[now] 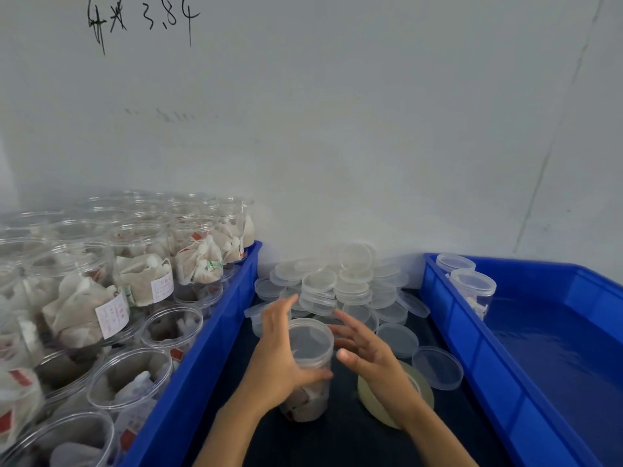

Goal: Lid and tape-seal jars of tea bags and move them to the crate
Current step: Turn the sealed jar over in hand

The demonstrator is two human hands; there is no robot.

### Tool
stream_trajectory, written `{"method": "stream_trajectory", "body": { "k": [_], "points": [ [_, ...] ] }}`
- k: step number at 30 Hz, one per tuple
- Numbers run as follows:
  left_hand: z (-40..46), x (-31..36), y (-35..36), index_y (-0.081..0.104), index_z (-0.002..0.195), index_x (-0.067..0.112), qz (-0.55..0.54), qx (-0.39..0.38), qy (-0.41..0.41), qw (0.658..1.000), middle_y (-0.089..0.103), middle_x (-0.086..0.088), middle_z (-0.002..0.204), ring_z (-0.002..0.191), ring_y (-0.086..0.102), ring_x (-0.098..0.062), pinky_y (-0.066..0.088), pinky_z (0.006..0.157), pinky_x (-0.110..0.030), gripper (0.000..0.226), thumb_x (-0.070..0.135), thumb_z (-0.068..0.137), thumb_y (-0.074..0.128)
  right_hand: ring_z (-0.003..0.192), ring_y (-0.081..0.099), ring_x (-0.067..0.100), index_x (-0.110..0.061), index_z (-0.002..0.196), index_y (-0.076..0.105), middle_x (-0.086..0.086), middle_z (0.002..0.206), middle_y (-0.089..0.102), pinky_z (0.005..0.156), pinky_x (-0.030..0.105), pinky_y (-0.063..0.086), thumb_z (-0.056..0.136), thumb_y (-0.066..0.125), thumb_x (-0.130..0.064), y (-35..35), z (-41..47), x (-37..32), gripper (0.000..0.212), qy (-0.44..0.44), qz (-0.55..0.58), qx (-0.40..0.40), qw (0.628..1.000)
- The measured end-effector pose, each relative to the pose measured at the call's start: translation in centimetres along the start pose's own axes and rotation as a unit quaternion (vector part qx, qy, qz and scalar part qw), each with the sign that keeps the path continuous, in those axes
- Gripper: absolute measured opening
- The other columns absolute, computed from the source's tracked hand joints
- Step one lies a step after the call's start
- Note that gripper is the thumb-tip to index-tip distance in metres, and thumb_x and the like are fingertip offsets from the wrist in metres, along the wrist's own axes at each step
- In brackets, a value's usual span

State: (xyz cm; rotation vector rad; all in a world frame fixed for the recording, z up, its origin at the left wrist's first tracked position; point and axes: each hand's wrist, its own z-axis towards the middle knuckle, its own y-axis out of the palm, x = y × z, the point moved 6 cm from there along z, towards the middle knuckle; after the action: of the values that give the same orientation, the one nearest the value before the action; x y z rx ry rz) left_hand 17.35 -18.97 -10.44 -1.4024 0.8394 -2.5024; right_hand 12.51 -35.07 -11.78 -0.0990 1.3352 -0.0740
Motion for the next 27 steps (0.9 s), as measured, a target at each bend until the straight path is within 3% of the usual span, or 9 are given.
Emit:
{"method": "stream_trajectory", "body": {
  "k": [3, 7, 10, 16, 21, 23, 25, 27],
  "points": [
    [-1.4, -1.9, 0.7, 0.009, 0.139, 0.057, -0.157, 0.020, -0.031, 0.987, 0.037, 0.031, 0.136, 0.123, 0.042, 0.012, 0.040, 0.097, -0.013, 0.127, 0.026, 0.052, 0.096, 0.123, 0.057, 0.019, -0.013, 0.133, 0.055, 0.004, 0.131, 0.063, 0.095, 0.027, 0.049, 0.080, 0.069, -0.010, 1.2, 0.8, 0.7, 0.055, -0.011, 0.072, -0.019, 0.997],
    [-2.4, -4.2, 1.9, 0.043, 0.126, 0.030, -0.250, 0.021, -0.093, 0.964, 0.058, 0.008, 0.121, 0.112, 0.058, -0.001, 0.047, 0.081, -0.009, 0.103, 0.029, 0.038, 0.098, 0.127, 0.054, 0.023, -0.013, 0.136, 0.053, 0.006, 0.134, 0.061, 0.100, 0.032, 0.048, 0.077, 0.072, -0.004, 1.8, 1.4, 2.3, 0.063, -0.009, 0.118, -0.002, 0.993],
    [-2.4, -4.9, 2.2, 0.052, 0.123, 0.015, -0.277, 0.015, -0.100, 0.956, 0.063, 0.005, 0.117, 0.104, 0.061, 0.002, 0.048, 0.080, -0.011, 0.096, 0.035, 0.037, 0.090, 0.129, 0.053, 0.023, -0.015, 0.134, 0.057, 0.008, 0.135, 0.060, 0.101, 0.031, 0.047, 0.075, 0.078, -0.012, 2.1, 1.7, 3.0, 0.063, -0.011, 0.155, 0.011, 0.988],
    [-2.2, -5.4, 2.4, 0.050, 0.128, 0.019, -0.275, -0.006, -0.094, 0.957, 0.061, 0.026, 0.116, 0.111, 0.057, 0.004, 0.046, 0.086, -0.011, 0.093, 0.038, 0.046, 0.090, 0.122, 0.059, 0.026, -0.015, 0.117, 0.071, 0.015, 0.128, 0.064, 0.092, 0.028, 0.052, 0.079, 0.065, -0.002, 2.3, 2.1, 3.9, 0.041, 0.016, 0.253, 0.025, 0.967],
    [-2.3, -5.4, 2.3, 0.053, 0.125, 0.018, -0.270, -0.012, -0.091, 0.958, 0.062, 0.019, 0.119, 0.113, 0.057, 0.004, 0.045, 0.088, -0.011, 0.089, 0.039, 0.047, 0.090, 0.119, 0.061, 0.024, -0.009, 0.123, 0.066, 0.013, 0.126, 0.065, 0.086, 0.025, 0.054, 0.082, 0.061, -0.004, 2.6, 1.7, 4.1, 0.042, 0.042, 0.301, 0.028, 0.952],
    [-2.3, -5.2, 2.4, 0.053, 0.125, 0.020, -0.279, -0.010, -0.084, 0.957, 0.062, 0.013, 0.121, 0.112, 0.057, 0.005, 0.045, 0.086, -0.010, 0.089, 0.039, 0.046, 0.090, 0.124, 0.057, 0.024, -0.009, 0.129, 0.060, 0.011, 0.129, 0.064, 0.088, 0.025, 0.053, 0.086, 0.061, -0.016, 2.6, 1.3, 3.8, 0.043, 0.042, 0.302, 0.023, 0.952],
    [-2.4, -4.9, 2.6, 0.049, 0.128, 0.024, -0.285, -0.011, -0.081, 0.955, 0.062, 0.010, 0.123, 0.113, 0.057, 0.005, 0.046, 0.086, -0.010, 0.094, 0.037, 0.045, 0.090, 0.128, 0.054, 0.023, -0.013, 0.135, 0.053, 0.009, 0.135, 0.060, 0.096, 0.028, 0.051, 0.077, 0.079, -0.031, 2.9, 0.9, 3.0, 0.066, 0.042, 0.279, -0.008, 0.959],
    [-2.5, -4.8, 3.1, 0.042, 0.132, 0.026, -0.270, -0.031, -0.075, 0.959, 0.057, 0.009, 0.128, 0.116, 0.054, 0.006, 0.046, 0.089, -0.012, 0.101, 0.035, 0.045, 0.092, 0.131, 0.050, 0.023, -0.018, 0.143, 0.041, 0.008, 0.140, 0.056, 0.108, 0.037, 0.043, 0.062, 0.089, -0.023, 3.3, 0.4, 2.6, 0.094, 0.039, 0.225, -0.047, 0.972]
  ]
}}
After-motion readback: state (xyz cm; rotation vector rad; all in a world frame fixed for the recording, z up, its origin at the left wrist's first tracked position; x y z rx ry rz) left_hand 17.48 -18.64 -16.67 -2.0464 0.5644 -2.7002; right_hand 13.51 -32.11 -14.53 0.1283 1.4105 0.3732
